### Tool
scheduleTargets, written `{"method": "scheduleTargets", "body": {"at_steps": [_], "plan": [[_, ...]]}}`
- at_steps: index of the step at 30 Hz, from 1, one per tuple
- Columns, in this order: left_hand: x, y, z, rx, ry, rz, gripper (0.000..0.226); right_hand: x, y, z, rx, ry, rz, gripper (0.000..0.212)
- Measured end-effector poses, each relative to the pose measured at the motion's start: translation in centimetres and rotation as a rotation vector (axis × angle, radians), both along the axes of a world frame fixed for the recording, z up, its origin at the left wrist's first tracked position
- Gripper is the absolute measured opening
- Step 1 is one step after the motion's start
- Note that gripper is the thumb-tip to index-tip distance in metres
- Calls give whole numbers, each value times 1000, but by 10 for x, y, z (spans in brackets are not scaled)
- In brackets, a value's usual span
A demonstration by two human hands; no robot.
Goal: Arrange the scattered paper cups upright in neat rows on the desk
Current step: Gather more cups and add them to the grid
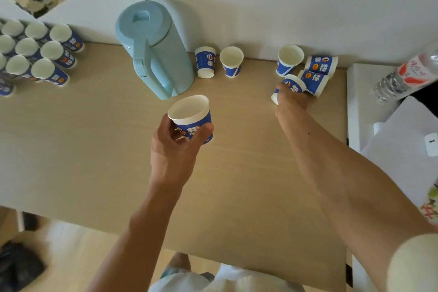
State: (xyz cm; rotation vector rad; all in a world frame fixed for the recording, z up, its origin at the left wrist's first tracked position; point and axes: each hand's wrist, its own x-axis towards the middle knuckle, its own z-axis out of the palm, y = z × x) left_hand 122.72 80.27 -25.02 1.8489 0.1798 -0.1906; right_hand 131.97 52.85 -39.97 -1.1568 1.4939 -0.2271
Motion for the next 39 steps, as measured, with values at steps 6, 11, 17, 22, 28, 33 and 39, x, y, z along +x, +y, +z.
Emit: {"method": "scheduleTargets", "body": {"at_steps": [6, 11, 17, 22, 28, 33, 39], "plan": [[-8, 19, 13, -46, -14, 26, 57, -34, 47, 27, -131, -263, 97, 52], [-17, 48, 27, -60, -58, 43, 56, -71, 101, 61, -214, -406, 296, 48], [-34, 104, 53, -84, -150, 110, 57, -97, 175, 118, -303, -575, 449, 52], [-58, 171, 77, -107, -215, 210, 54, -111, 247, 173, -312, -703, 593, 53], [-86, 259, 101, -148, -284, 319, 60, -130, 341, 208, -304, -789, 738, 51], [-107, 322, 106, -155, -298, 359, 53, -148, 409, 208, -246, -802, 780, 48], [-127, 383, 96, -147, -279, 361, 46, -169, 470, 192, -220, -724, 798, 49]]}}
